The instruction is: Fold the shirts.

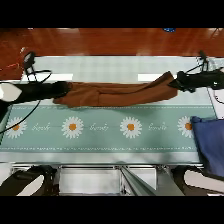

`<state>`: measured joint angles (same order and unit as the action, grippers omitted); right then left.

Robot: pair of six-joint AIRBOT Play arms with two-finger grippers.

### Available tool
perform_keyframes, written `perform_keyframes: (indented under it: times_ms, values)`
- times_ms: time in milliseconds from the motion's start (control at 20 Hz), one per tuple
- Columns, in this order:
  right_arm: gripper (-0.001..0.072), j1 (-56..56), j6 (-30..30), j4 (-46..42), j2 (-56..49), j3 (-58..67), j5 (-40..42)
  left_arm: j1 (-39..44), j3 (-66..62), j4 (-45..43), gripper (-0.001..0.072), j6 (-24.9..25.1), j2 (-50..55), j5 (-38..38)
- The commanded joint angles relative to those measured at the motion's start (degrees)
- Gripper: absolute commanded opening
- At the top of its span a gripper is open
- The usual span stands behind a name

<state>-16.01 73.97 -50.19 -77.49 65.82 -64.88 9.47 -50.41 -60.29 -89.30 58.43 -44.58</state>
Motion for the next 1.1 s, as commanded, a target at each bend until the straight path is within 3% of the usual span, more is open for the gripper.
perform_keyframes:
  times_ms: [0, 200, 350, 500, 800, 1050]
  values:
    - [0.0024, -2.84, 0.22, -4.96, 13.09, -4.42, -3.48, 8.87, -7.17, 0.31, 0.0019, 1.18, 8.63, 3.65]
    - [0.0024, -5.92, 0.11, -5.53, 23.30, -5.14, -9.84, 18.43, -22.88, 0.35, 0.0020, 0.90, 26.45, -1.14]
    - [0.0025, -6.14, 0.92, -5.11, 28.24, -5.14, -12.33, 25.29, -35.60, 0.37, 0.0019, -4.04, 39.21, -4.55]
    - [0.0025, -6.14, 0.92, -3.63, 31.32, -5.14, -13.20, 32.20, -47.19, 0.39, 0.0020, -5.60, 49.90, -9.16]
    - [0.0024, -6.12, 0.70, -2.73, 32.02, -5.14, -13.35, 40.46, -59.04, 8.90, 0.0020, -9.62, 61.13, -11.04]
    - [0.0024, -5.64, 0.72, -2.64, 32.02, -5.14, -13.62, 41.40, -63.01, 14.95, 0.0020, -9.60, 64.28, -11.41]
